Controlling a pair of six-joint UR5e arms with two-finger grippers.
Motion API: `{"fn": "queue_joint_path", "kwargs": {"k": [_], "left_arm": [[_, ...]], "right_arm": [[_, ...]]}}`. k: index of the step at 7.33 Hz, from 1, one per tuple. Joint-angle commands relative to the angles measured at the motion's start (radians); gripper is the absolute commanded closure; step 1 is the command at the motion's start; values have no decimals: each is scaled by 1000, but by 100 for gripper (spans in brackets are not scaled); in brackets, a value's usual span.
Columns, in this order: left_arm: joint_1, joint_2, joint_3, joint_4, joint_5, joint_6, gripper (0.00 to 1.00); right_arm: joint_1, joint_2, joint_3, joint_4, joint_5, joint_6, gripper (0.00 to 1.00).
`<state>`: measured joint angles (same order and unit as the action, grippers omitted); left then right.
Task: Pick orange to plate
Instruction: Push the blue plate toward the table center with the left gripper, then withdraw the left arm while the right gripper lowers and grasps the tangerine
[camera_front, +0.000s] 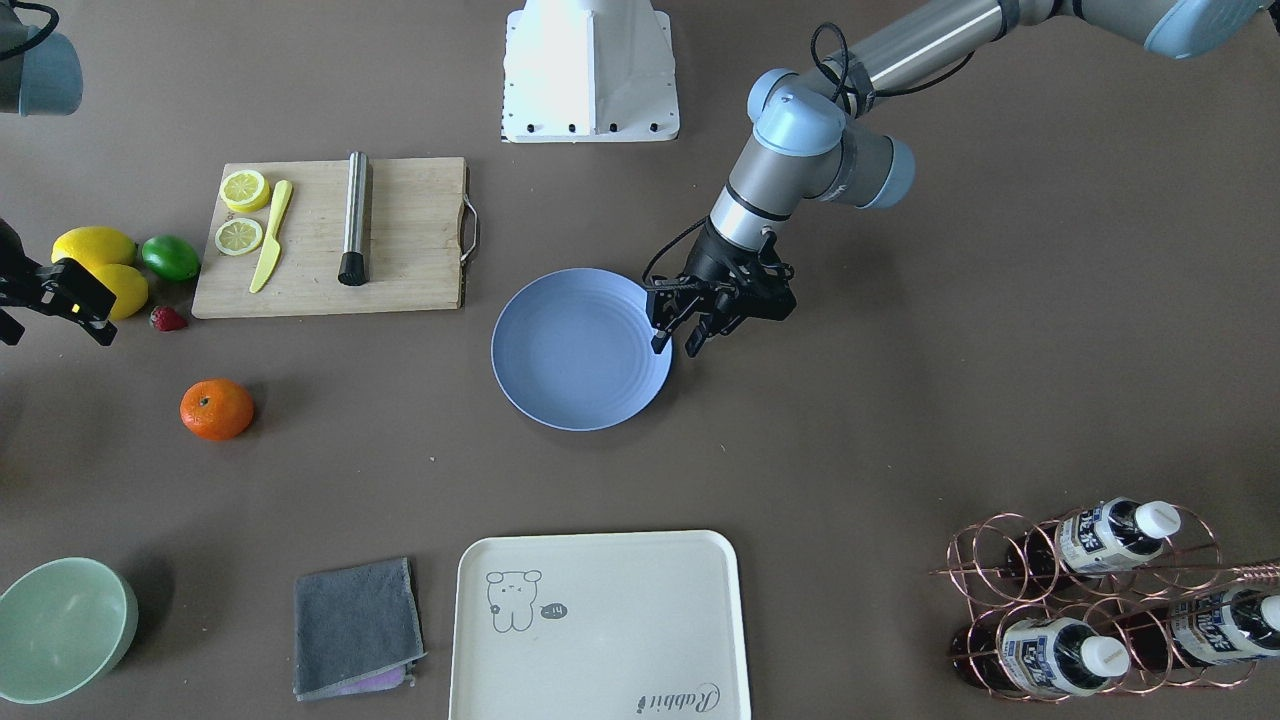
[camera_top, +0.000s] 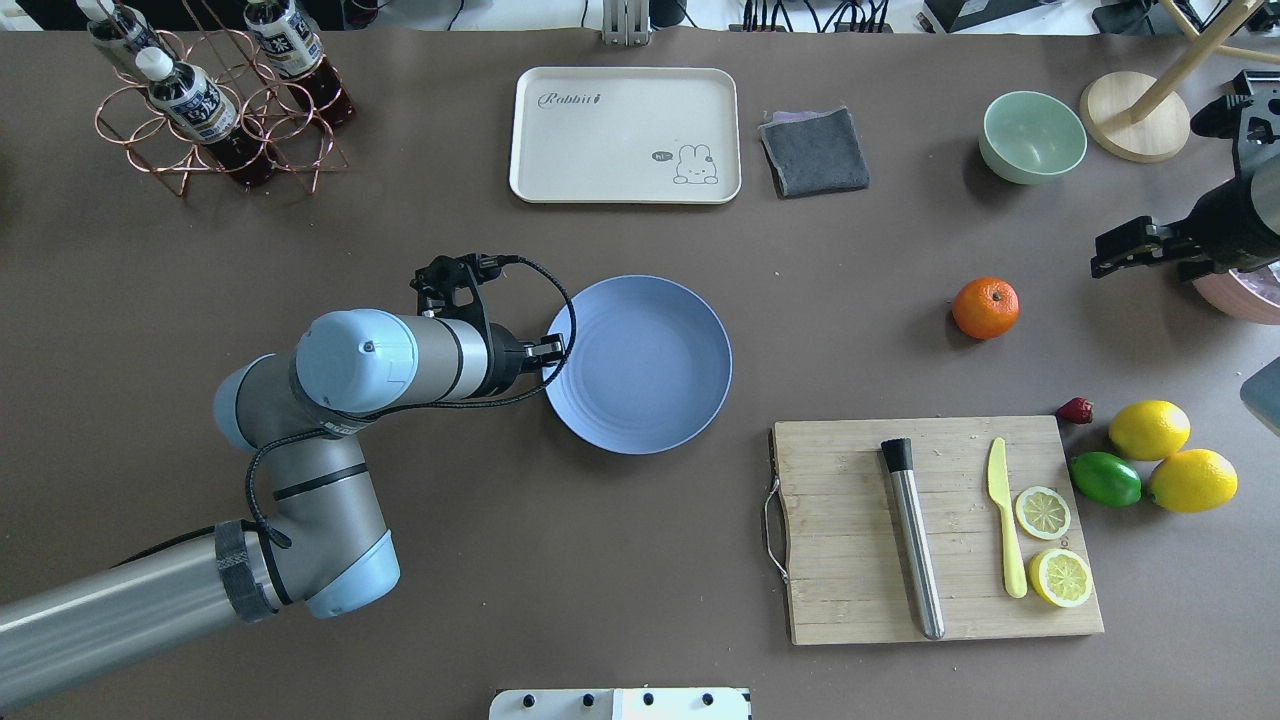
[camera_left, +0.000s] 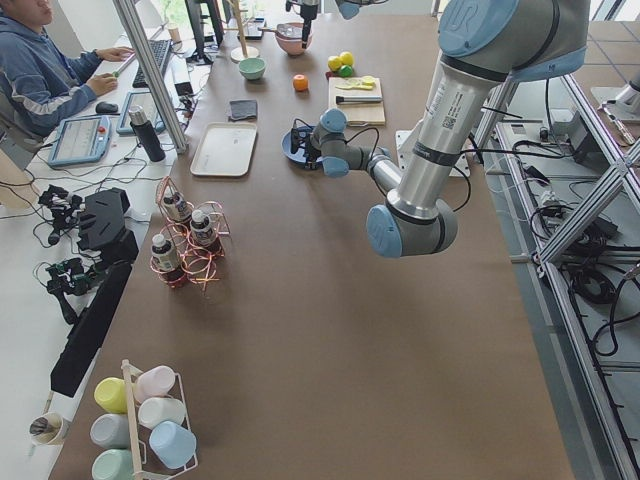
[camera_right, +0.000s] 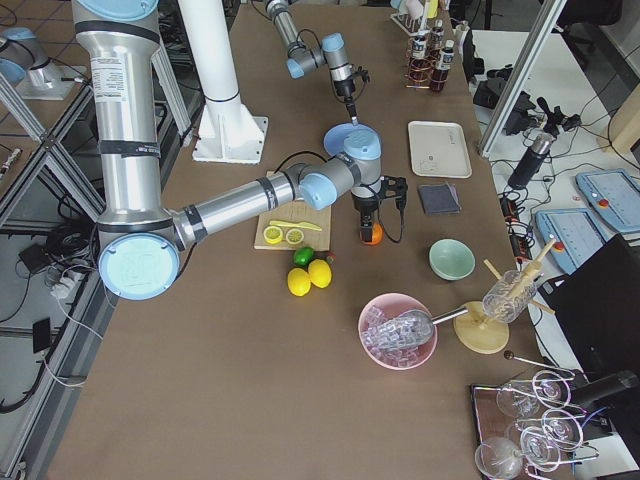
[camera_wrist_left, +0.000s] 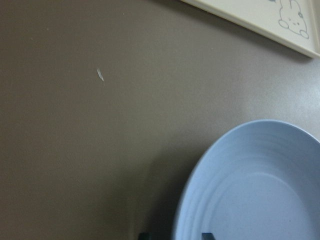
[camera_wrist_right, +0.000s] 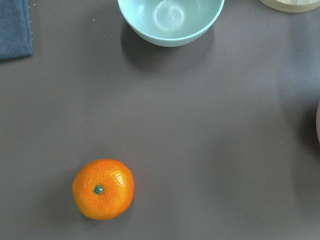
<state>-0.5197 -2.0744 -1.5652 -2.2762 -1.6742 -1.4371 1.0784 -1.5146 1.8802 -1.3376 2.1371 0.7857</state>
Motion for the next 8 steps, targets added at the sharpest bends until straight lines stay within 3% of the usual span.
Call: {"fn": "queue_joint_path", "kwargs": {"k": [1,2,3,5,6,8], "left_arm": [[-147,135,-228,219,-140,184,2],[-237,178,-318,336,-221,276,2],[-382,222,-352,443,-360,492,2],[-681,359,-293,524,-607,996,2],[-785,410,-251,536,-631,1217,2],[-911,473,-124,605,-662,1403,2]], "right_arm": [[-29,68,-55,-2,0,1,0],[-40,82,-73,0,0,1,0],[-46,89,-76,-2,0,0,0],[-67,135,-110,-2,-2,-2,0],[-84,163,-124,-3,-6,-2,0],[-92,201,-176,-3,-14,-12,0]]}}
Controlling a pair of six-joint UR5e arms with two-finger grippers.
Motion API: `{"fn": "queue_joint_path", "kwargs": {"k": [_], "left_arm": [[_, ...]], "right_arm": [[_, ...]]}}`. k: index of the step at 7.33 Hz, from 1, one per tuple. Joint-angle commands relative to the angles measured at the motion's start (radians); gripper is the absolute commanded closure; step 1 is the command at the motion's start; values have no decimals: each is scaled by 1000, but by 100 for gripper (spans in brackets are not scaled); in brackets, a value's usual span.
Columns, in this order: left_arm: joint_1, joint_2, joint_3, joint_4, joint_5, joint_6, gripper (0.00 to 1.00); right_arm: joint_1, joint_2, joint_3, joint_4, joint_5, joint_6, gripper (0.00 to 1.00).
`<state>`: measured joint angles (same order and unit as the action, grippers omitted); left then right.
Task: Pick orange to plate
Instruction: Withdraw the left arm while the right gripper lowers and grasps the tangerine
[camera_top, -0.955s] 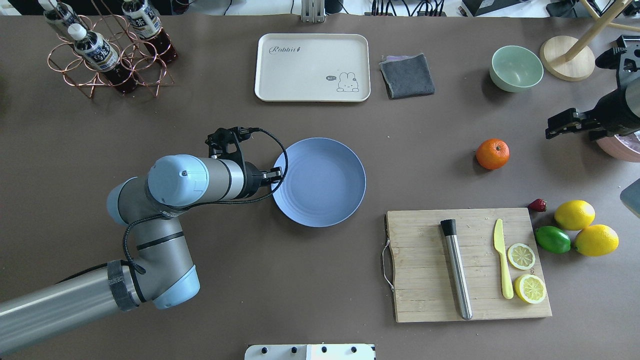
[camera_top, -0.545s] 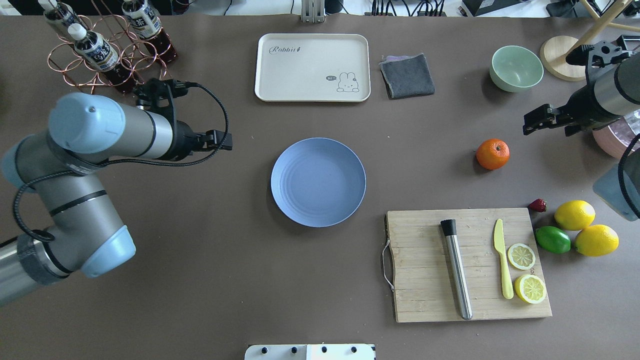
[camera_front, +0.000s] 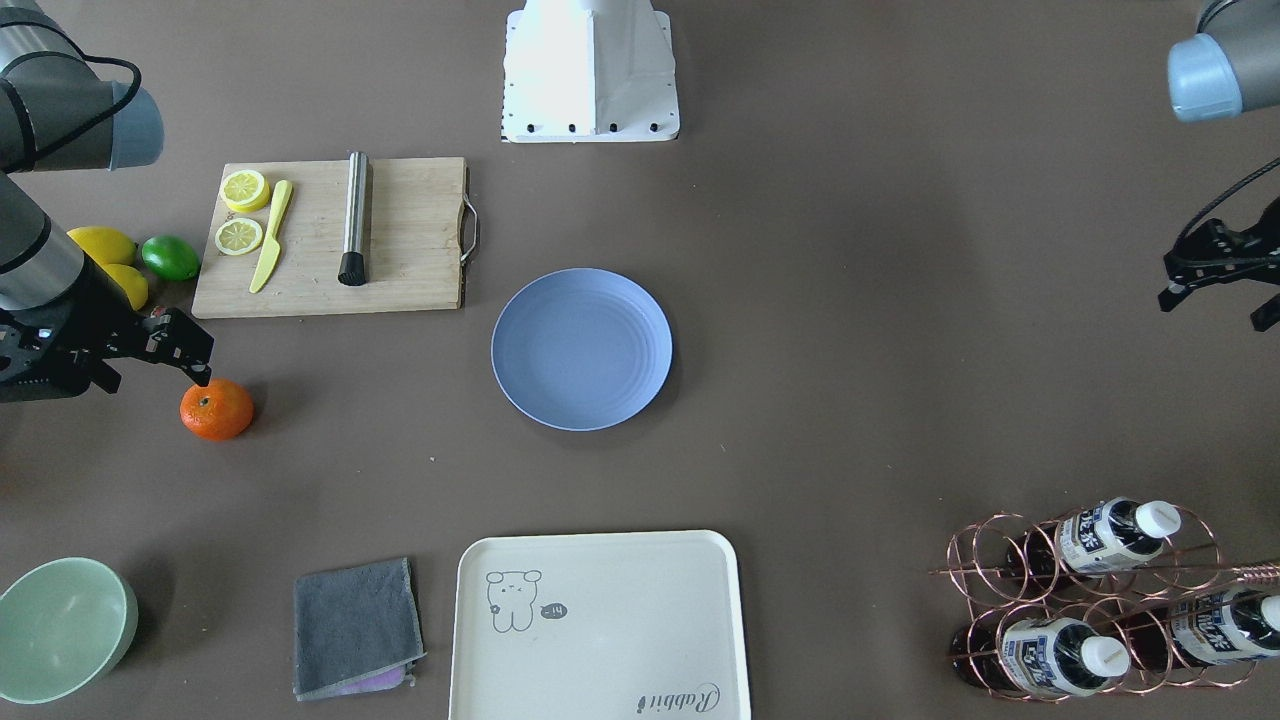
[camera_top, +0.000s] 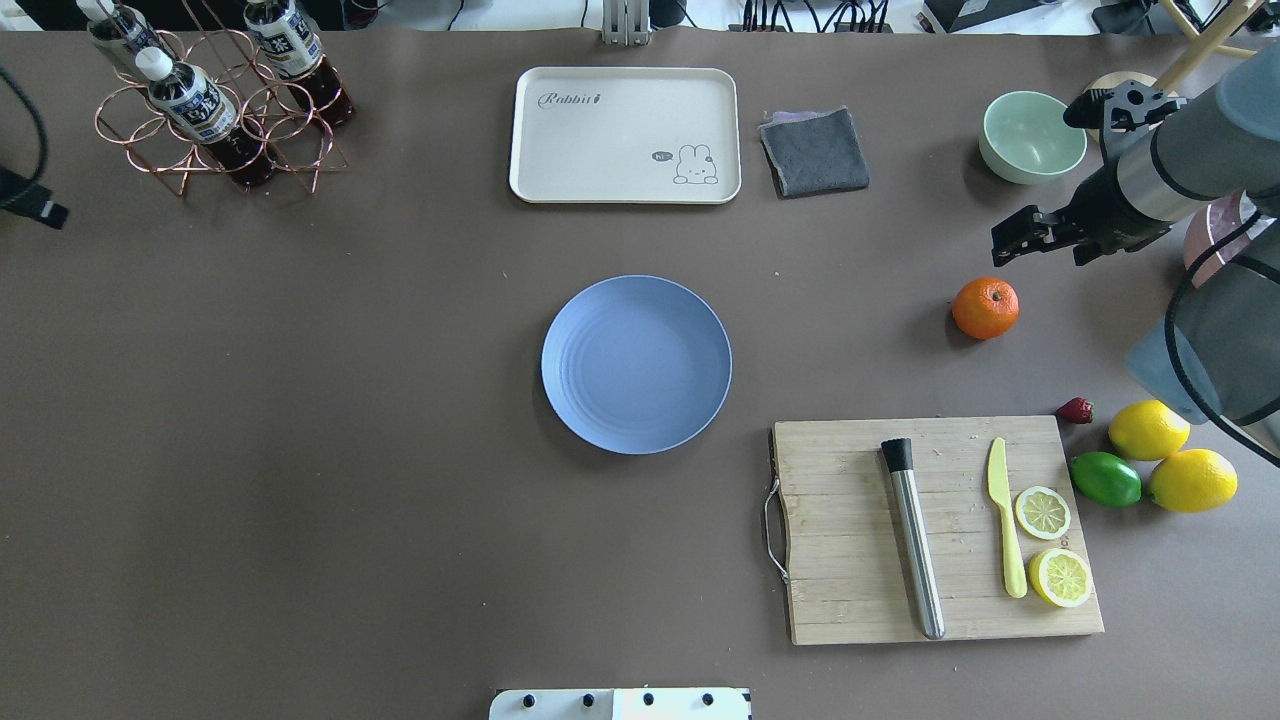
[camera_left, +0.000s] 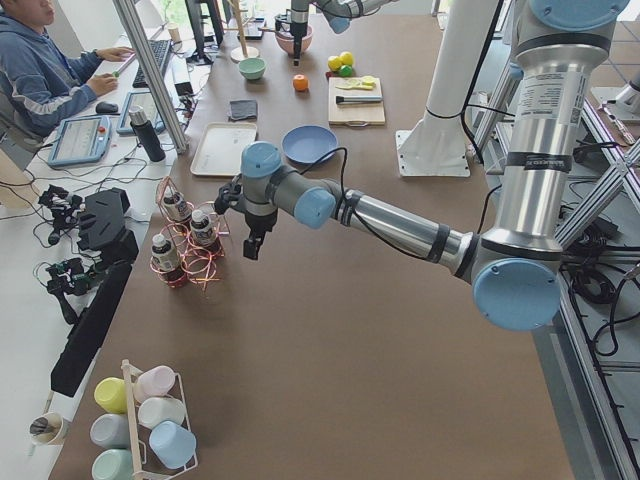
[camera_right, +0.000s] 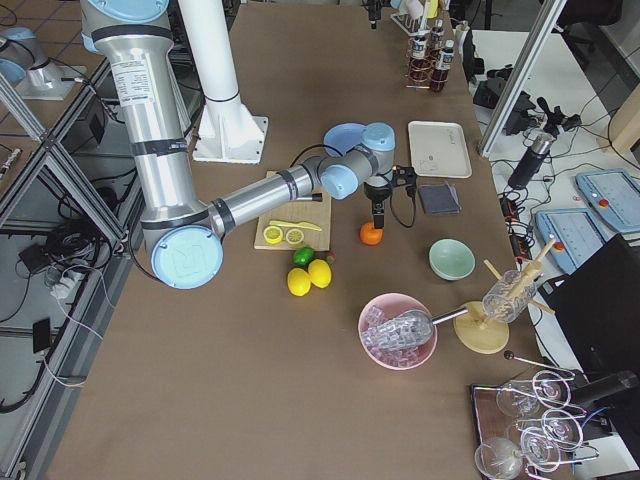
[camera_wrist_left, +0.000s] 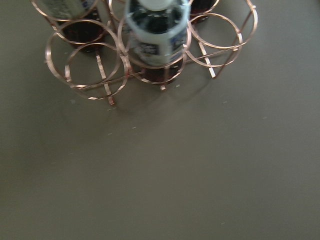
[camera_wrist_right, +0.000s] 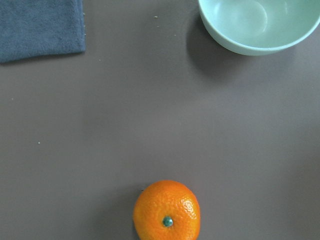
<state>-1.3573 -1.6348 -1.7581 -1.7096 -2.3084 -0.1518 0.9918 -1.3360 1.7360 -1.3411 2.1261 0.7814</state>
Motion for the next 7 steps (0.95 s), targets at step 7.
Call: {"fn": "queue_joint_path", "kwargs": {"k": [7], "left_arm": [[-77,90,40,27,-29,143,2]], "right_arm": [[-88,54,-229,107,-51,2,0]]}}
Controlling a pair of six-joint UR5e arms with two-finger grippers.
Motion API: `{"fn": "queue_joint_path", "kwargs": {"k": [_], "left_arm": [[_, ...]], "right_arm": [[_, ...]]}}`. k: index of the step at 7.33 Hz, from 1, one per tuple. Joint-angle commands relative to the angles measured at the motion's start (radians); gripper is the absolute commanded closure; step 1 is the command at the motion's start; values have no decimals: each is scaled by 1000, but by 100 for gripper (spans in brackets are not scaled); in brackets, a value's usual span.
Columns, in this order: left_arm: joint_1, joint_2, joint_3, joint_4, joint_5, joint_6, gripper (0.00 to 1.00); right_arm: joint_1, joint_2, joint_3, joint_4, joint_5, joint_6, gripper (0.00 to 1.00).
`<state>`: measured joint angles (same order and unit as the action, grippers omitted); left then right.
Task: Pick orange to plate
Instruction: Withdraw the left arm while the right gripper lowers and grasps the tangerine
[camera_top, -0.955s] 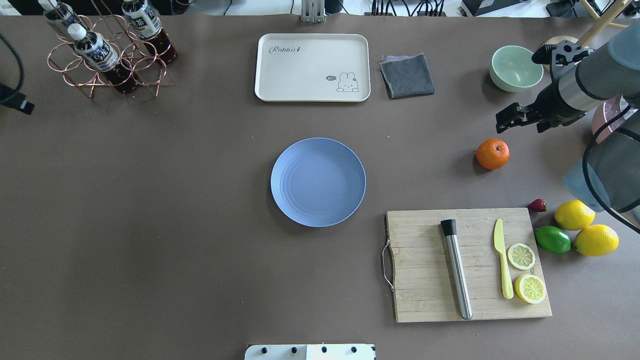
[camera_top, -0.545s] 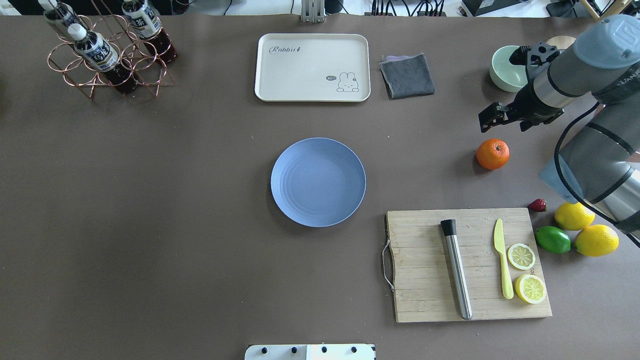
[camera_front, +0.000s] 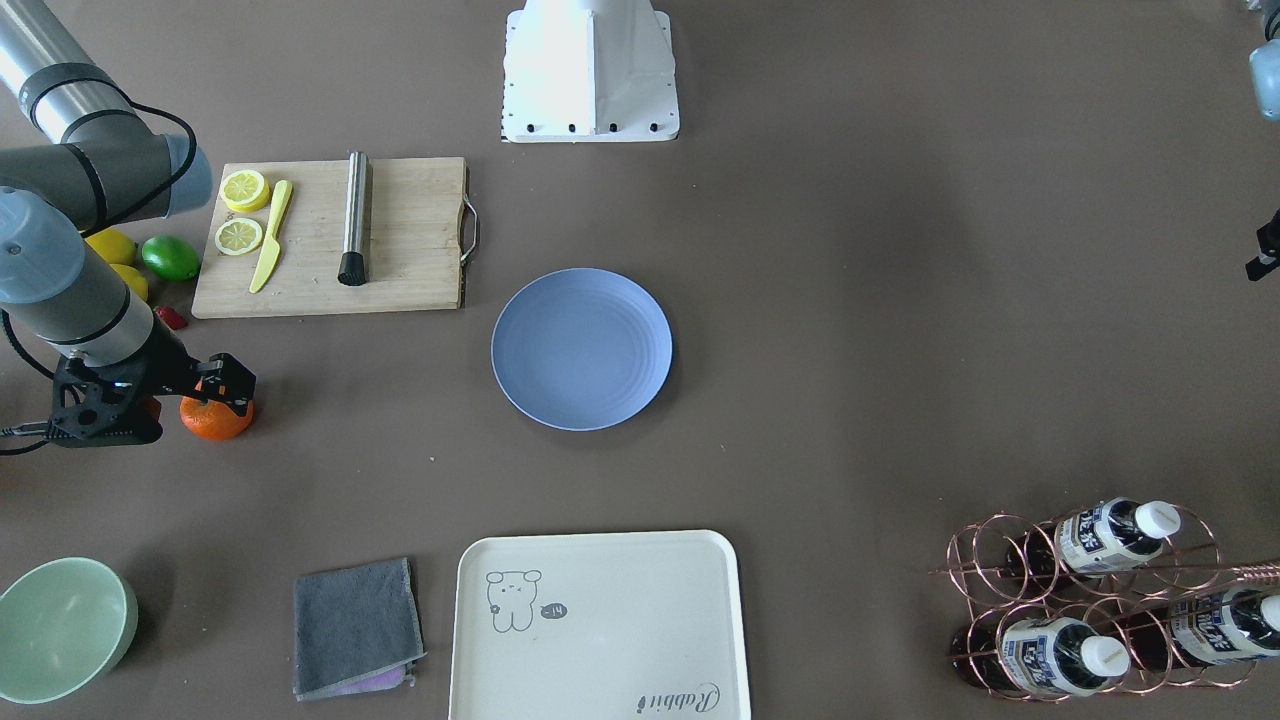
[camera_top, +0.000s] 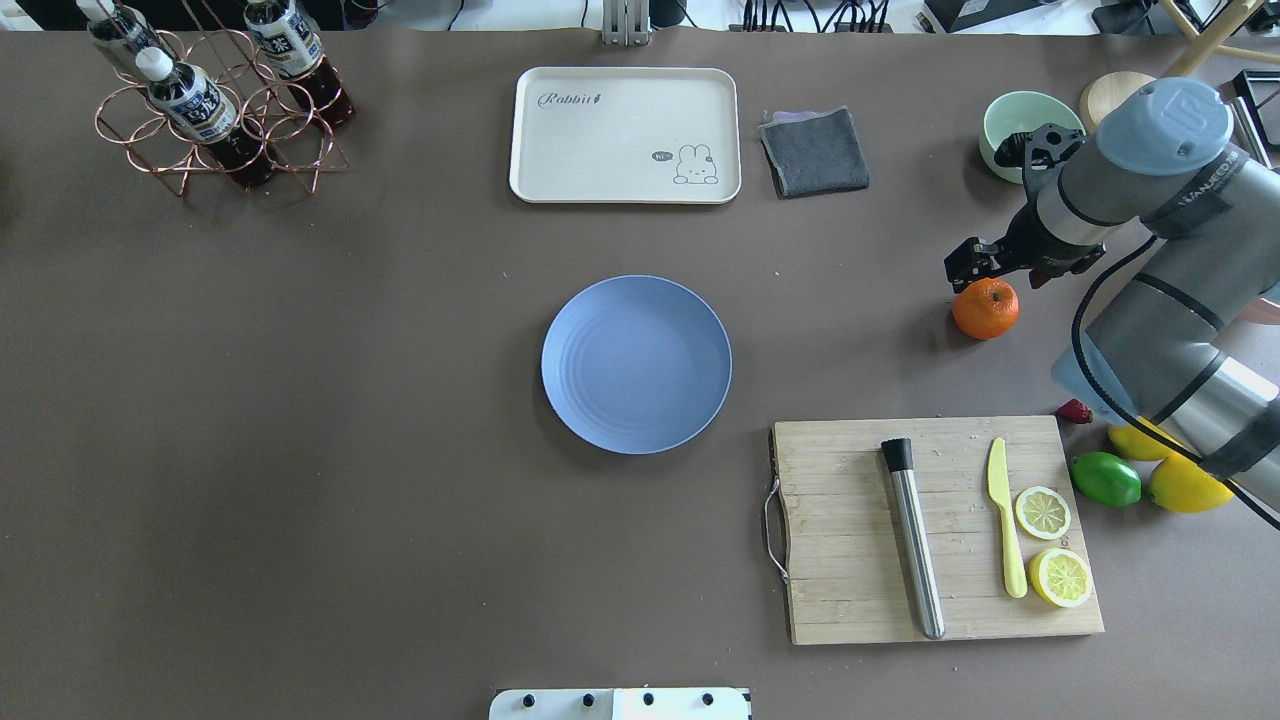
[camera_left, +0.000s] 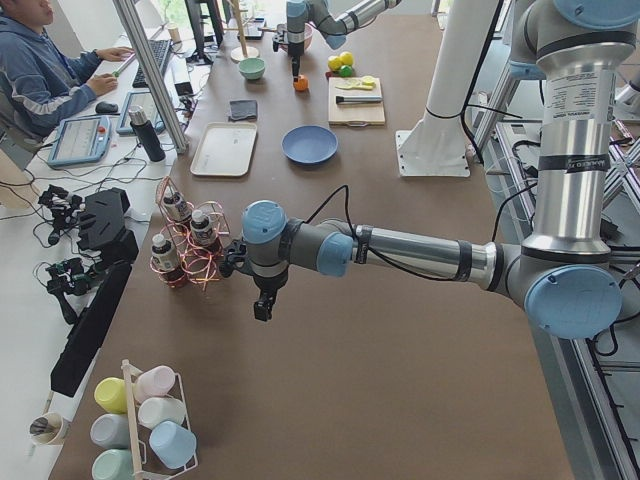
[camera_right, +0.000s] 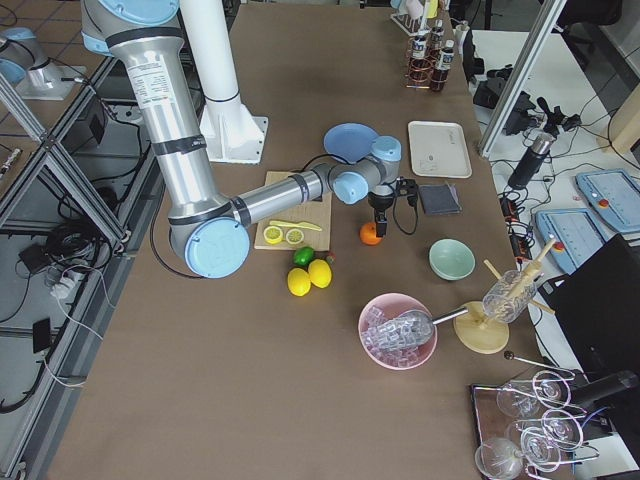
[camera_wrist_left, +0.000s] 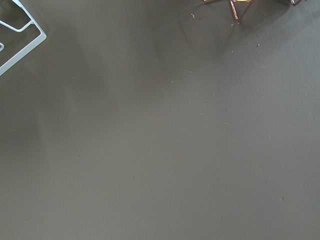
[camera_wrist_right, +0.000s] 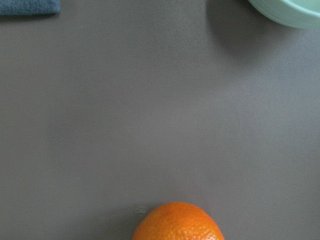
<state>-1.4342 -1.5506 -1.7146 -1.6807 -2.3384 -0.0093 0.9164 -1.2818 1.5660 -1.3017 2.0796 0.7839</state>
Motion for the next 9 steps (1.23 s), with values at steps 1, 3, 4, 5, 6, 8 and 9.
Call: {"fn": "queue_joint_path", "kwargs": {"k": [1,3,4,5,6,8,9], "left_arm": [[0,6,-2,-2,1,-1,2],[0,6,-2,-2,-1,0,2],[0,6,0,-2,-1,-1,2],[0,6,0,-2,-1,-1,2],[0,6,0,-2,-1,-1,2],[0,6,0,-2,-1,-1,2],[0,6,0,-2,-1,-1,2]], "right_arm": [[-16,-4,-85,114,-4,2,0],[-48,-1,-86,117,-15,44,0],[-65,-2,-86,117,-33,46,0],[-67,-2,-84,117,-36,46,5],[-67,-2,-67,117,-41,85,39],[-71,13,7,96,-38,109,100],[-85,59,56,3,-36,133,100]]}}
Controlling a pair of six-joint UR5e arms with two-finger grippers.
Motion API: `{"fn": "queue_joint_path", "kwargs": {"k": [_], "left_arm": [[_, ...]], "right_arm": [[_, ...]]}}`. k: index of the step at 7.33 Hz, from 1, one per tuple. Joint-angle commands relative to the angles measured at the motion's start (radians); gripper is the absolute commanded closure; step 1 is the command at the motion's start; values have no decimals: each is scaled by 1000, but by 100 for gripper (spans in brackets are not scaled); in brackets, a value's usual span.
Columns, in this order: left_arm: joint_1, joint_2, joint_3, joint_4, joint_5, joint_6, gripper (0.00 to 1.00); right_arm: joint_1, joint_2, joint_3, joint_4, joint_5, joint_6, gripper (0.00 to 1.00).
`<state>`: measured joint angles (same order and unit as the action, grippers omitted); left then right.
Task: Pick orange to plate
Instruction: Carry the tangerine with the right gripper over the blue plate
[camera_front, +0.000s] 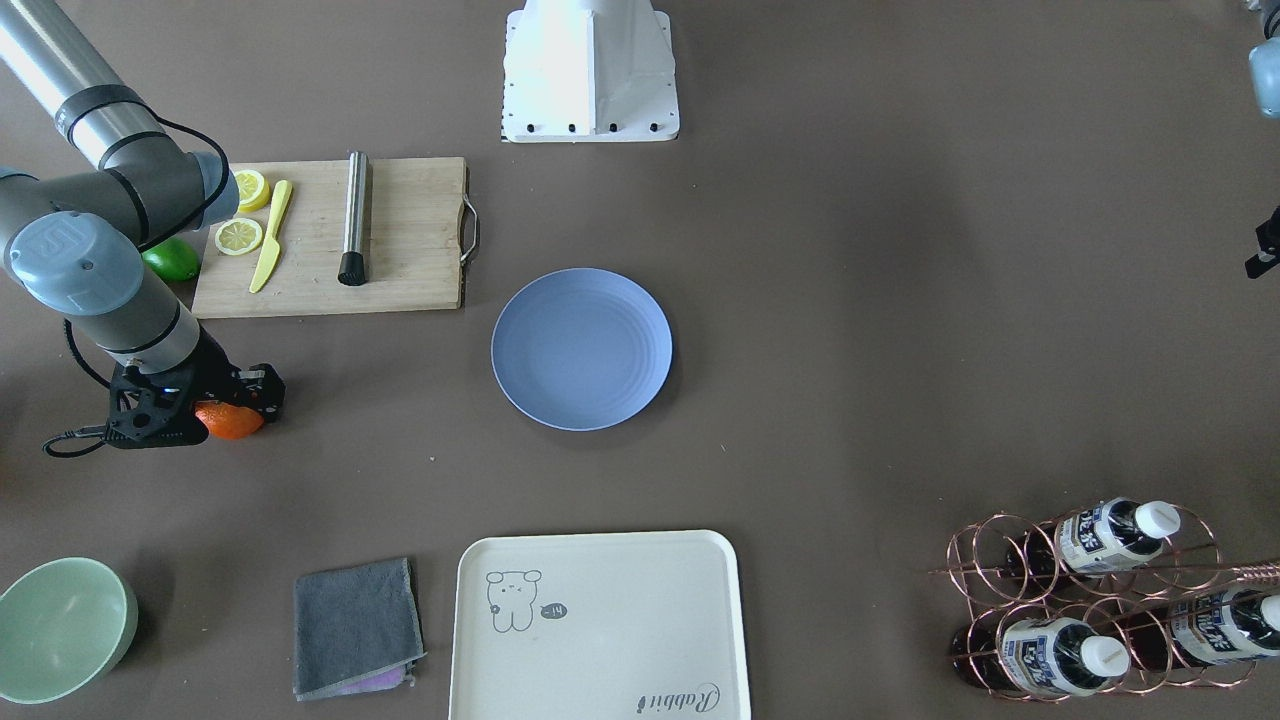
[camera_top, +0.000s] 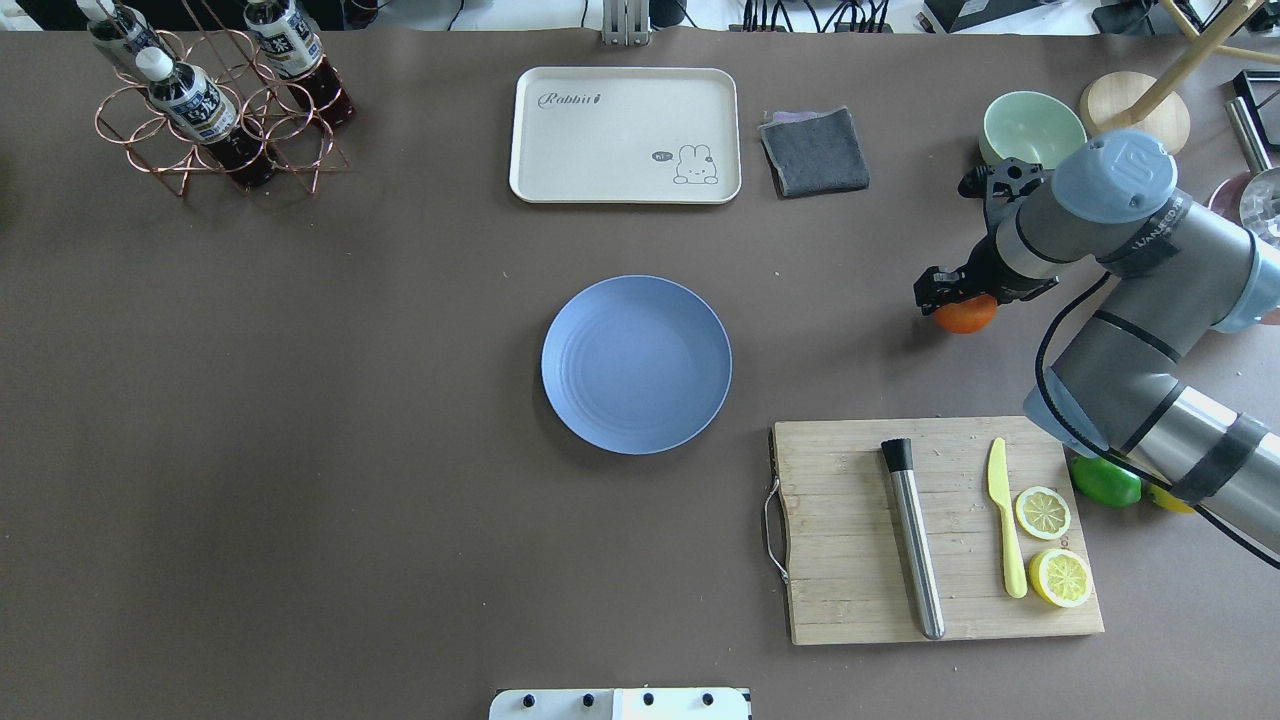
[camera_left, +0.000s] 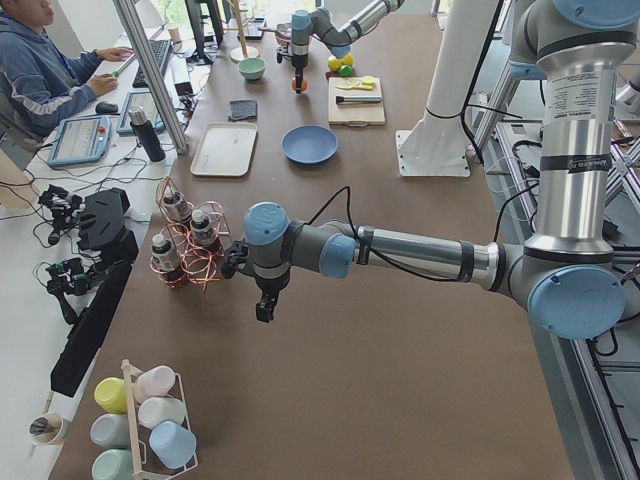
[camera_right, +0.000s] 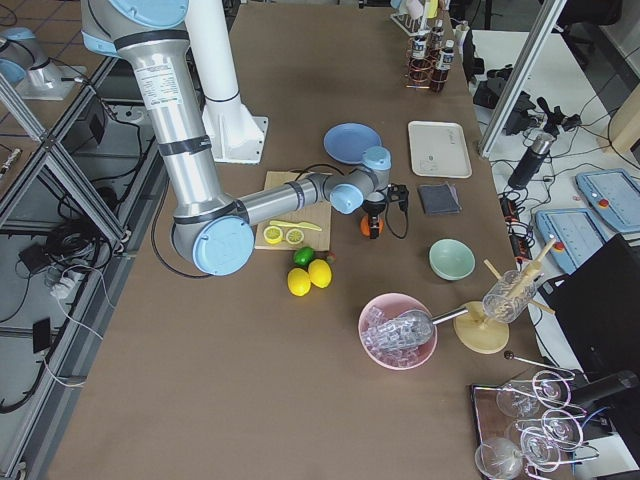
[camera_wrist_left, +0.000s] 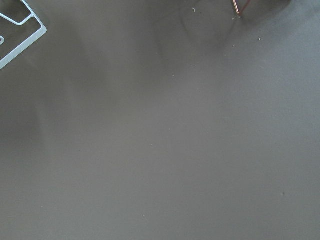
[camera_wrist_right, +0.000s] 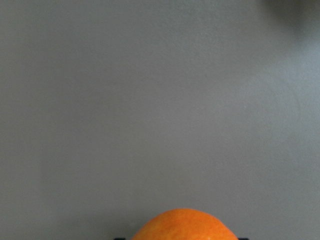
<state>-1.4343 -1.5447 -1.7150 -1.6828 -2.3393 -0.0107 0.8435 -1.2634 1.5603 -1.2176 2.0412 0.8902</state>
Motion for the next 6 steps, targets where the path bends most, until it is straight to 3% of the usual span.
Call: {"fn": "queue_joint_path", "kwargs": {"k": [1,3,5,6], "left_arm": [[0,0,0,0,0,0,2],[0,0,0,0,0,0,2],[0,0,0,0,0,0,2],[2,0,2,0,-5,0,2]], "right_arm": [[-71,153,76,-203,-16,162,100],[-229,394,19,-346,-181,416,100],[-273,583,-168,-372,-196,515,100],[-294,613,-227,-361,-231,521,100]]}}
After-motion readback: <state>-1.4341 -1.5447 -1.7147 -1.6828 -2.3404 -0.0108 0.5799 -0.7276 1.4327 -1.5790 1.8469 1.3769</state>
